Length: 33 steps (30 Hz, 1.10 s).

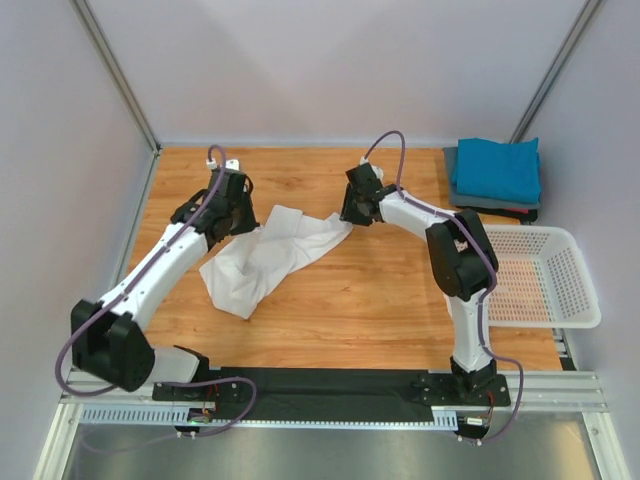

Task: Fold and stack the t-shirts
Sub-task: Flatten the tshirt out

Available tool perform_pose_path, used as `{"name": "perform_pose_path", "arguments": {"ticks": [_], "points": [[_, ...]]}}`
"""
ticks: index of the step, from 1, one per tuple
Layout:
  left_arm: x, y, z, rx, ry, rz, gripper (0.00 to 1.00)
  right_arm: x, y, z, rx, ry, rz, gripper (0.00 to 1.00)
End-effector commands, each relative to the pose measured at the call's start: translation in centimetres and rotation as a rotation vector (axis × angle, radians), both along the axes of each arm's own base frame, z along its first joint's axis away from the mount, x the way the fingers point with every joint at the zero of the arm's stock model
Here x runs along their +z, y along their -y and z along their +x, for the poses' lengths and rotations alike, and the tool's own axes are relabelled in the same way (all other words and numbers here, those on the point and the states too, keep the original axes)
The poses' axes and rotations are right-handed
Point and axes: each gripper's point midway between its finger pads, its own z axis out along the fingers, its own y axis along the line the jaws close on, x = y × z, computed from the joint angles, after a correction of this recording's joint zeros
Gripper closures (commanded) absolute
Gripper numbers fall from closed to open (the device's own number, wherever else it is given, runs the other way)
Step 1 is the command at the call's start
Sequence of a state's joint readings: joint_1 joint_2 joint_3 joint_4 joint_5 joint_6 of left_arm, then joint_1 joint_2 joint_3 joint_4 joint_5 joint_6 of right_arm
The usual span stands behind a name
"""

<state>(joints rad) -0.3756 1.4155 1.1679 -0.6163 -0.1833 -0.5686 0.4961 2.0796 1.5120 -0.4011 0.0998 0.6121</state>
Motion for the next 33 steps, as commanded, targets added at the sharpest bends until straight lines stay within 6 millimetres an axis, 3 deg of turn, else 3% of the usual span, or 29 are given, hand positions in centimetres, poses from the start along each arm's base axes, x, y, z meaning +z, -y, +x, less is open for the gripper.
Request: {"name": "perform_pose_path", "arguments": {"ticks": [1, 3, 4, 5, 8, 10, 11, 12, 13, 14, 15, 16, 17, 19, 20, 22, 24, 26, 27, 28, 29, 30, 31, 32, 33], "points": [[4.6, -0.6, -1.0, -0.059, 0.138, -0.015, 1.00, 2.4, -1.8, 2.9, 0.011, 0.083, 0.057, 0.63], [6.3, -1.3, -1.5, -0.053, 0.179, -0.018, 1.00, 2.5, -2.7, 3.4, 0.036, 0.077, 0.084, 0.74], [7.6, -2.2, -1.7, -0.037, 0.213, -0.023, 1.00, 2.6, -2.8, 3.3, 0.043, 0.066, 0.086, 0.94], [8.7, -2.7, -1.8, -0.027, 0.235, -0.026, 1.00, 3.0, -2.9, 3.4, 0.045, 0.069, 0.089, 1.00], [12.0, -5.3, -1.5, 0.033, 0.316, -0.020, 1.00, 5.7, -2.3, 4.3, 0.036, 0.119, 0.087, 1.00], [13.6, -7.3, -0.9, 0.076, 0.355, -0.010, 1.00, 9.3, -1.1, 5.1, 0.014, 0.186, 0.107, 1.00], [15.6, -7.8, -0.6, 0.086, 0.395, -0.015, 1.00, 10.6, -0.4, 5.4, -0.002, 0.213, 0.114, 1.00], [16.3, -8.1, -0.1, 0.092, 0.405, -0.014, 1.00, 13.5, 1.0, 5.9, -0.024, 0.267, 0.132, 1.00], [17.4, -8.8, 0.2, 0.091, 0.428, -0.010, 1.00, 14.9, 1.8, 6.1, -0.036, 0.295, 0.146, 1.00], [19.9, -8.9, 0.6, 0.083, 0.487, -0.012, 1.00, 16.5, 2.6, 6.3, -0.045, 0.322, 0.159, 1.00], [20.8, -8.9, 1.1, 0.072, 0.503, -0.006, 1.00, 19.2, 4.2, 6.4, -0.067, 0.376, 0.179, 1.00], [23.5, -9.0, 1.3, 0.054, 0.567, 0.014, 1.00, 20.7, 5.1, 6.5, -0.074, 0.408, 0.184, 1.00], [24.7, -9.2, 1.5, 0.050, 0.594, 0.024, 1.00, 23.3, 5.9, 6.0, -0.084, 0.457, 0.198, 1.00], [27.0, -9.3, 1.8, 0.035, 0.647, 0.053, 1.00, 25.9, 8.1, 6.0, -0.104, 0.524, 0.192, 1.00], [29.1, -9.5, 1.7, 0.035, 0.704, 0.057, 1.00, 27.8, 9.0, 5.2, -0.110, 0.565, 0.195, 0.99], [30.5, -9.9, 1.4, 0.041, 0.745, 0.084, 1.00, 28.9, 10.0, 4.5, -0.122, 0.599, 0.185, 1.00], [30.7, -10.2, 1.0, 0.055, 0.754, 0.093, 1.00, 29.3, 10.8, 3.2, -0.116, 0.609, 0.166, 1.00], [28.4, -10.4, 0.7, 0.062, 0.694, 0.096, 1.00, 28.9, 11.2, 1.8, -0.113, 0.590, 0.152, 1.00], [27.6, -10.4, 0.1, 0.077, 0.670, 0.078, 1.00, 27.3, 11.4, 1.0, -0.110, 0.552, 0.141, 1.00], [24.6, -10.4, -0.3, 0.081, 0.586, 0.077, 1.00, 26.2, 11.6, 0.2, -0.109, 0.519, 0.132, 1.00], [23.1, -10.4, -0.8, 0.084, 0.547, 0.067, 1.00, 26.1, 11.7, -0.9, -0.105, 0.516, 0.137, 1.00], [22.2, -10.2, -2.0, 0.091, 0.531, 0.043, 1.00, 22.9, 11.8, -2.0, -0.104, 0.442, 0.129, 1.00], [18.2, -9.8, -2.6, 0.067, 0.440, 0.032, 1.00, 21.5, 11.9, -2.9, -0.103, 0.410, 0.133, 1.00], [16.4, -9.6, -3.4, 0.063, 0.406, 0.021, 1.00, 21.1, 11.4, -4.2, -0.076, 0.392, 0.166, 1.00], [15.5, -9.4, -4.8, 0.071, 0.401, -0.009, 1.00, 17.1, 11.4, -5.9, -0.075, 0.301, 0.161, 1.00]]}}
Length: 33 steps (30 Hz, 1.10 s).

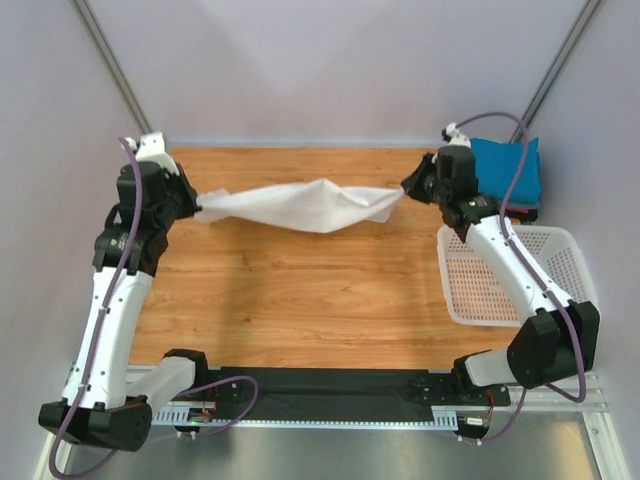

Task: Fold and stack the t-shirts
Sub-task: Flatten the tshirt out

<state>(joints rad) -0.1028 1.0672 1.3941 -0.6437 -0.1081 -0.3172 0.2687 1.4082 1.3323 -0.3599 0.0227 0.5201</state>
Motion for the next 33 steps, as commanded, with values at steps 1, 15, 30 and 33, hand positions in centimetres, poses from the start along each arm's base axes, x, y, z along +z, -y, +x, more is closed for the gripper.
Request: {"name": "perform_pose_path", "arguments": {"ticks": [1, 15, 30, 33], "points": [[-6.6, 0.8, -4.0, -0.025, -0.160, -0.075, 1.00, -8.8, -0.1, -4.5, 0.045, -0.234, -0.002, 1.00], [-17.3, -0.2, -13.7, 0.130, -0.475, -0.188, 0.00, -17.0, 1.2, -17.7, 0.107, -0.582, -0.049, 0.25], [-20.1, -0.8, -2.1, 0.327, -0.546, -0.242, 0.08, -11.3, -2.7, -8.2, 0.125, -0.353, 0.052, 0.26], [-22.1, -1.0, -0.6, 0.360, -0.572, -0.259, 0.10, -13.0, -3.3, -6.6, 0.111, -0.391, 0.045, 0.27]]}}
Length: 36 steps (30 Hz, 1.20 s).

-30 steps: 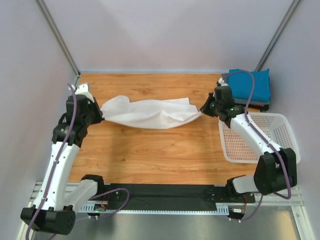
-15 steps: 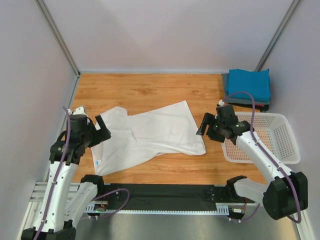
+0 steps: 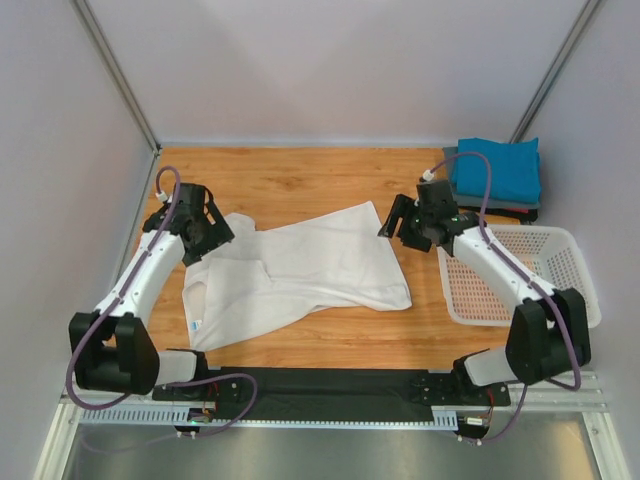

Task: Fold and stack the t-shirts
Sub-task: Flatten the tshirt out

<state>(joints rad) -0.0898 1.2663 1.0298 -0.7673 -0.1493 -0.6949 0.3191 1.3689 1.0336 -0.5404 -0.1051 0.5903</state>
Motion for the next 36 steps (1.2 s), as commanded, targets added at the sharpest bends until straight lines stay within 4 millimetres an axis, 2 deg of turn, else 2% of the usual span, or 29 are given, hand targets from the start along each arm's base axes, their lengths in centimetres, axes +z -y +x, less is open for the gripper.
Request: {"name": "perform_pose_path", "arguments": {"ticks": [1, 2, 4, 6, 10, 14, 16, 17, 19, 22, 23, 28, 29, 36], "points": [[0.2, -1.0, 2.7, 0.102, 0.067, -0.008, 0.10, -0.1, -1.6, 3.2, -0.018, 0.029, 0.037, 0.27], [-0.8, -1.1, 2.8, 0.120, 0.042, -0.013, 0.11, -0.1, -1.8, 3.7, -0.018, 0.024, 0.035, 0.27], [-2.1, -1.9, 3.0, 0.169, 0.020, -0.024, 0.13, -1.8, -2.0, 4.2, -0.022, -0.017, 0.026, 0.28], [-3.6, -2.6, 3.2, 0.220, 0.005, -0.047, 0.15, -2.6, -2.3, 4.5, -0.017, -0.031, 0.033, 0.29], [-5.0, -2.9, 4.3, 0.230, 0.002, -0.082, 0.18, -4.8, -2.9, 4.6, -0.007, -0.086, 0.037, 0.29], [-6.9, -2.4, 4.5, 0.207, -0.068, -0.091, 0.19, -5.6, -2.9, 5.3, -0.021, -0.100, 0.025, 0.29], [-7.5, -2.3, 4.3, 0.208, -0.086, -0.097, 0.19, -5.6, -3.5, 6.0, -0.016, -0.100, 0.048, 0.30], [-7.8, -2.3, 4.2, 0.210, -0.094, -0.097, 0.26, -5.6, -3.7, 6.2, -0.014, -0.100, 0.051, 0.30], [-8.1, -2.4, 4.0, 0.213, -0.097, -0.094, 0.32, -5.6, -4.0, 6.9, -0.013, -0.096, 0.045, 0.30], [-8.5, -2.3, 3.8, 0.209, -0.090, -0.100, 0.52, -6.0, -4.5, 7.2, -0.004, -0.108, 0.037, 0.30], [-8.5, -2.3, 3.8, 0.208, -0.088, -0.098, 0.66, -6.2, -4.4, 7.3, -0.004, -0.111, 0.034, 0.30], [-8.4, -2.6, 3.7, 0.194, -0.099, -0.076, 0.74, -6.4, -4.3, 7.4, -0.011, -0.118, 0.017, 0.31], [-8.2, -2.5, 3.7, 0.186, -0.097, -0.075, 1.00, -6.4, -4.3, 7.4, -0.013, -0.119, 0.016, 0.30], [-5.4, -2.4, 3.3, 0.139, -0.034, -0.070, 1.00, -6.1, -4.4, 7.5, -0.012, -0.118, 0.028, 0.31]]}}
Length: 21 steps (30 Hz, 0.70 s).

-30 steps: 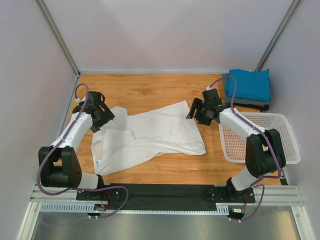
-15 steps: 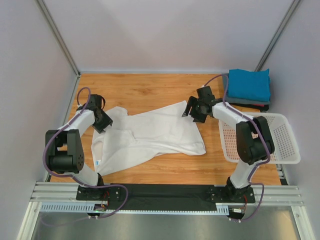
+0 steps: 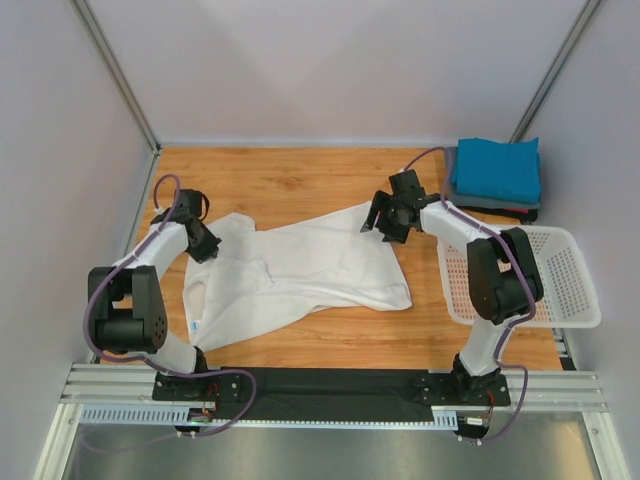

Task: Fold and stack the t-shirts
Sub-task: Flatten the tshirt out

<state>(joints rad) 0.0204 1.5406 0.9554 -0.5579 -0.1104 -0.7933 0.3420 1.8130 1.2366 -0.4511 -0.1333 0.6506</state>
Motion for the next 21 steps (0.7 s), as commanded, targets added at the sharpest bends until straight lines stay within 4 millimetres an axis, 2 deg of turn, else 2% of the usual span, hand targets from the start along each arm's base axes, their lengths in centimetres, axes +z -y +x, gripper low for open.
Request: {"name": "perform_pose_path", "arguments": {"ticks": [1, 4, 6, 8, 11, 12, 13, 14, 15, 16, 17, 19, 21], "points": [[3.6, -0.1, 0.4, -0.047, 0.109, 0.019, 1.00, 1.8, -0.8, 1.3, -0.003, 0.053, 0.023, 0.31], [6.1, -0.2, -0.5, -0.069, 0.185, 0.038, 1.00, 1.9, -0.9, 1.1, -0.006, 0.054, 0.023, 0.32], [7.0, 0.7, -1.0, -0.106, 0.210, 0.007, 1.00, 2.0, -1.1, 1.1, -0.005, 0.056, 0.031, 0.31], [8.7, 1.6, -1.5, -0.154, 0.266, -0.015, 1.00, 2.5, -1.6, 1.3, 0.004, 0.070, 0.044, 0.32], [9.1, 0.4, -2.2, -0.124, 0.284, 0.059, 1.00, 3.1, -2.6, 1.6, 0.029, 0.084, 0.045, 0.31], [8.6, -0.1, -2.4, -0.108, 0.266, 0.081, 1.00, 3.0, -2.8, 1.7, 0.036, 0.083, 0.041, 0.31], [8.3, -0.6, -2.4, -0.086, 0.244, 0.100, 0.96, 2.9, -3.1, 1.7, 0.048, 0.082, 0.033, 0.30], [7.1, -1.1, -2.6, -0.071, 0.184, 0.119, 0.67, 3.2, -3.4, 1.8, 0.054, 0.089, 0.033, 0.31], [7.0, -1.1, -2.1, -0.067, 0.172, 0.121, 0.52, 3.0, -3.5, 1.7, 0.059, 0.080, 0.028, 0.31], [6.5, -1.2, -1.8, -0.060, 0.156, 0.114, 0.45, 3.1, -3.6, 1.6, 0.061, 0.079, 0.028, 0.31], [5.1, -1.3, -1.5, -0.059, 0.118, 0.102, 0.43, 3.0, -3.6, 1.5, 0.063, 0.077, 0.025, 0.30], [3.6, -0.8, -0.4, -0.069, 0.101, 0.059, 0.43, 3.0, -3.4, 1.4, 0.061, 0.077, 0.021, 0.30], [3.0, -0.4, 0.4, -0.081, 0.100, 0.038, 0.42, 2.9, -3.3, 1.1, 0.059, 0.073, 0.017, 0.30]]}}
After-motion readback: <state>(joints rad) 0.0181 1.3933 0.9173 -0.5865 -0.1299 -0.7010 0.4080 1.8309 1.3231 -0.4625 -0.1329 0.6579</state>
